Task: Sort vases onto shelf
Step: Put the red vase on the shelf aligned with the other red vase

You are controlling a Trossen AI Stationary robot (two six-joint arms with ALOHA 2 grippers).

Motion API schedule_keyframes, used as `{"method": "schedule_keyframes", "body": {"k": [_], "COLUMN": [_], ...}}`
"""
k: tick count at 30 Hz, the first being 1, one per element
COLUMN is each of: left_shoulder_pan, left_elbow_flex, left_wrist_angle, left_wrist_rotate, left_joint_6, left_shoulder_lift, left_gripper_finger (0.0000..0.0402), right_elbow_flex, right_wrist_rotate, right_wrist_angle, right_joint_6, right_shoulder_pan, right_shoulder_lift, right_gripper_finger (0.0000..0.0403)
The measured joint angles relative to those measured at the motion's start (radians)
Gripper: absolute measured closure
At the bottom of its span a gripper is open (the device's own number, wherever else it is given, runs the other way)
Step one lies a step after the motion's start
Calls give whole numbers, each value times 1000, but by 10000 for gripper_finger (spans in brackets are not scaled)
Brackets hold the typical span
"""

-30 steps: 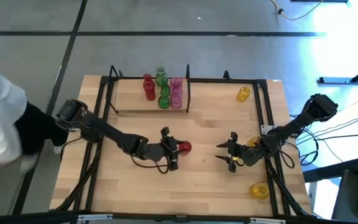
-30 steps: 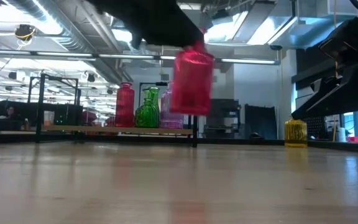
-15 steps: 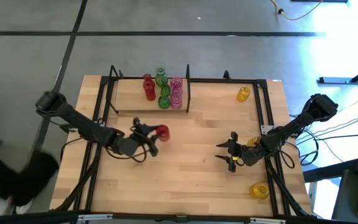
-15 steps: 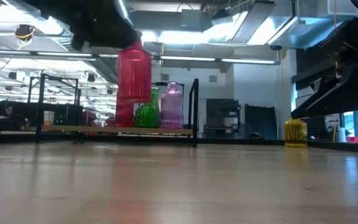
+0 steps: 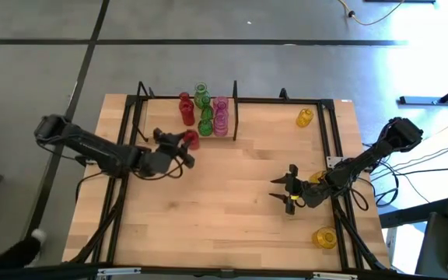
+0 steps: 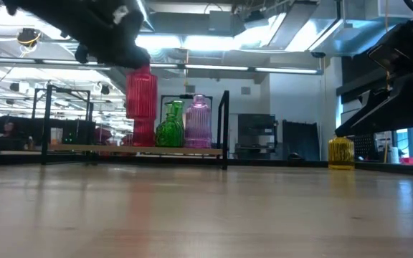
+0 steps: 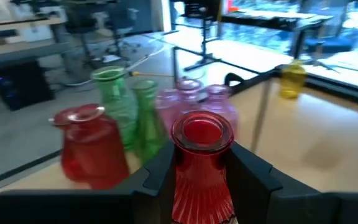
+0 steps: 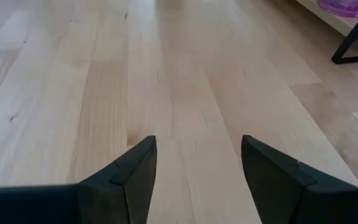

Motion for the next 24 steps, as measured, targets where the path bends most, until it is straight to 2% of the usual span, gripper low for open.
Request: {"method": "schedule_keyframes", "body": {"k": [11,24], "left_shoulder_pan": [181,277], "left_elbow_flex": [0,0], "left_wrist_angle": [-21,-28], "left_wrist_rotate": [96,131], "left_joint_6": [-25,-37], "left_shoulder_lift": [13,106], "left_gripper_finger": [292,292], "right_elbow_flex": [0,0], "right_wrist_rotate": [0,0], "right_wrist_angle": [-16,-24], "right_joint_6": [0,0], "right_shoulder_pan": [0,0], "right_shoulder_lift": [0,0], "right_gripper_finger": [187,187]}}
